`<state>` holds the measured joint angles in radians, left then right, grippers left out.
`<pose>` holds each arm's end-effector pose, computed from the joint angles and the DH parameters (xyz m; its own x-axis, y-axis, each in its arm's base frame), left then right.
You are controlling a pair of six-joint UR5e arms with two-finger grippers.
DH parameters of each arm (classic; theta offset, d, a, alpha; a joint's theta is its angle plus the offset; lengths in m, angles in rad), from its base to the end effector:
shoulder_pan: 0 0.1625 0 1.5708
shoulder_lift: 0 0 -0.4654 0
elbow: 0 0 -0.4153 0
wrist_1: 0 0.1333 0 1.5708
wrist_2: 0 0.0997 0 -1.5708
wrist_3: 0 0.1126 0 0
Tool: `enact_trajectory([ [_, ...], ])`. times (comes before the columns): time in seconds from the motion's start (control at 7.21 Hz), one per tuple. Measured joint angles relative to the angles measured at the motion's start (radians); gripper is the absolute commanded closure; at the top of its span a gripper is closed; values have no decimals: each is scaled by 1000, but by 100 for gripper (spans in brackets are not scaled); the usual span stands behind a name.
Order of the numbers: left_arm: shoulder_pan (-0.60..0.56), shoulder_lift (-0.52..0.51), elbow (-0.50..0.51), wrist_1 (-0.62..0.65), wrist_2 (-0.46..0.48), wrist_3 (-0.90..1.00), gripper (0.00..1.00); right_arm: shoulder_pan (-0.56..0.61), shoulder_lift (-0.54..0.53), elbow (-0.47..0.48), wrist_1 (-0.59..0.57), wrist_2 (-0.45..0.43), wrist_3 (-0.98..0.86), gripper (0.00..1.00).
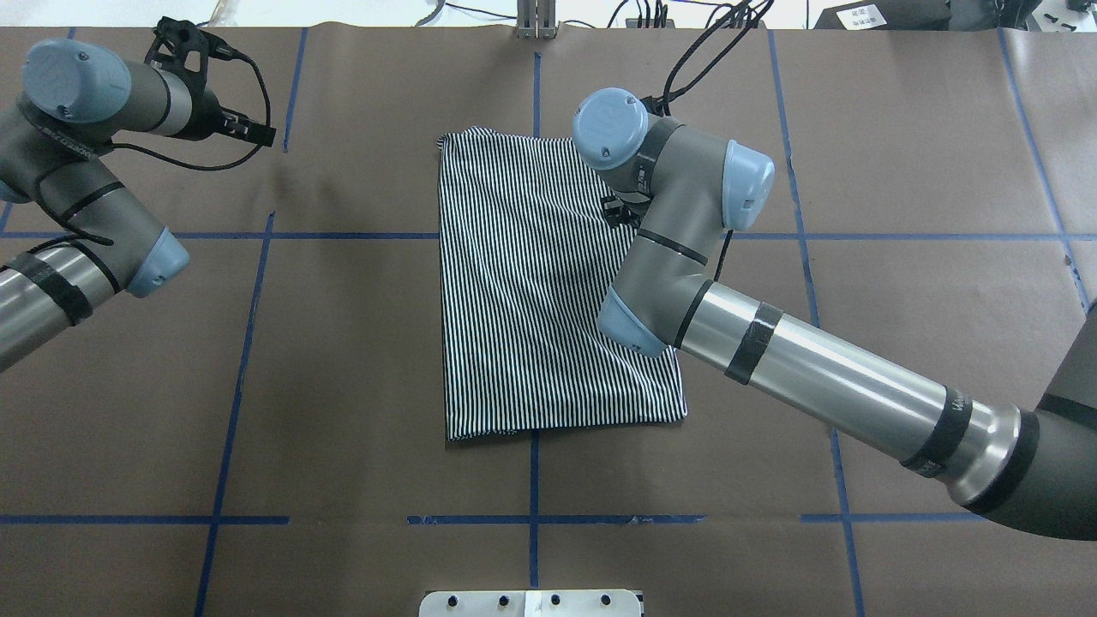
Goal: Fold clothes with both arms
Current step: 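Lift the right gripper off the shirt and withdraw it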
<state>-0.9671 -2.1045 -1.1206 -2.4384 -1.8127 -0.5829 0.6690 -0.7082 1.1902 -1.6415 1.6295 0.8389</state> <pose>0.3652 -0.7169 0.5109 0.7564 0.3310 -0.5642 0.1038 0.7909 0.6031 -0.5943 -0.6314 0.3359 0.9363 -0.1102 0.3333 0.0336 0.9733 0.2272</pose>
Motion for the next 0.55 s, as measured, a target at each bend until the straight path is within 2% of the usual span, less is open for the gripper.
enact_trajectory([
  [0.42,0,0,-4,-1,1,0,0,56,-73,24,9,8,-84,0],
  [0.55,-1,0,-10,-1,1,0,0,81,-79,51,12,36,-105,0],
])
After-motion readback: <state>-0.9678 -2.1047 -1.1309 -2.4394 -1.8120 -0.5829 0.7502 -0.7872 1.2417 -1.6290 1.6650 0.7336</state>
